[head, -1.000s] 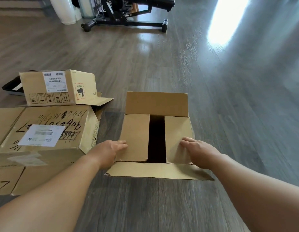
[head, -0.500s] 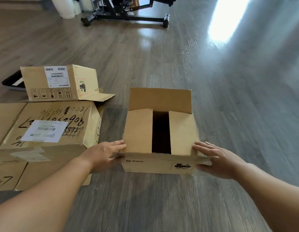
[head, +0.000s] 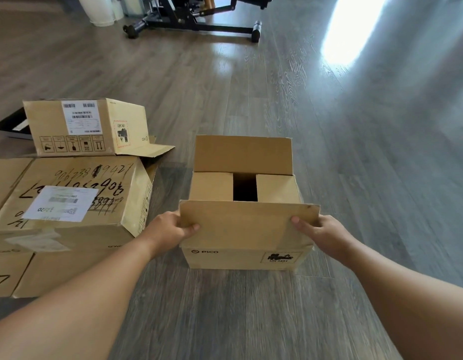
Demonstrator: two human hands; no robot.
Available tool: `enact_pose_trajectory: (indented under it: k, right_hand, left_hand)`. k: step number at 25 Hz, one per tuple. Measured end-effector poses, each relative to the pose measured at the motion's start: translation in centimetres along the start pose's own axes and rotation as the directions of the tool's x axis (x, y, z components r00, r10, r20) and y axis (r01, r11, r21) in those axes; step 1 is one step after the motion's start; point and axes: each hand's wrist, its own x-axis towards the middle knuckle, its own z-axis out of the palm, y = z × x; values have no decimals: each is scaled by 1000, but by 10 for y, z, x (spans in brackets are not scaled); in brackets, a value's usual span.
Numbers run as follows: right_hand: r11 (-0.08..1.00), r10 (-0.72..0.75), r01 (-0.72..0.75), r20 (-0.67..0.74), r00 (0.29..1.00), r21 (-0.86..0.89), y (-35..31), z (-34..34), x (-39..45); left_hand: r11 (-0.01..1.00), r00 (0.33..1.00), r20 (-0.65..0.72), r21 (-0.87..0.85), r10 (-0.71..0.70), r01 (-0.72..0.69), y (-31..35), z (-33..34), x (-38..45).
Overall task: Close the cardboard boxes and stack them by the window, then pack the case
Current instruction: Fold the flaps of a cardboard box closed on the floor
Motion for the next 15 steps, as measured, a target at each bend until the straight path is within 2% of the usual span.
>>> enact_pose_trajectory:
  k: [2,5,7,10,15]
  right_hand:
    - [994,-26,15,-96,995,-109,-4,3,9]
    - [937,-88,13,-200,976,-348,-13,6,26]
    - [879,-125,24,-180,976,-477,-19,10,40]
    - [814,-177,76,-122,977,-575,-32,17,64]
    - [788,-171,26,-178,969,-616,-52,14,108]
  left_hand:
    - [997,996,-84,83,2,5,6,5,6]
    - [940,969,-247,334,15,71,15,13,13]
    - [921,975,-222,384,19,69,18,22,16]
    - [888,996,-90,458,-3,45,22,40,25]
    - [827,988,-143,549,-50,122,36,50,46]
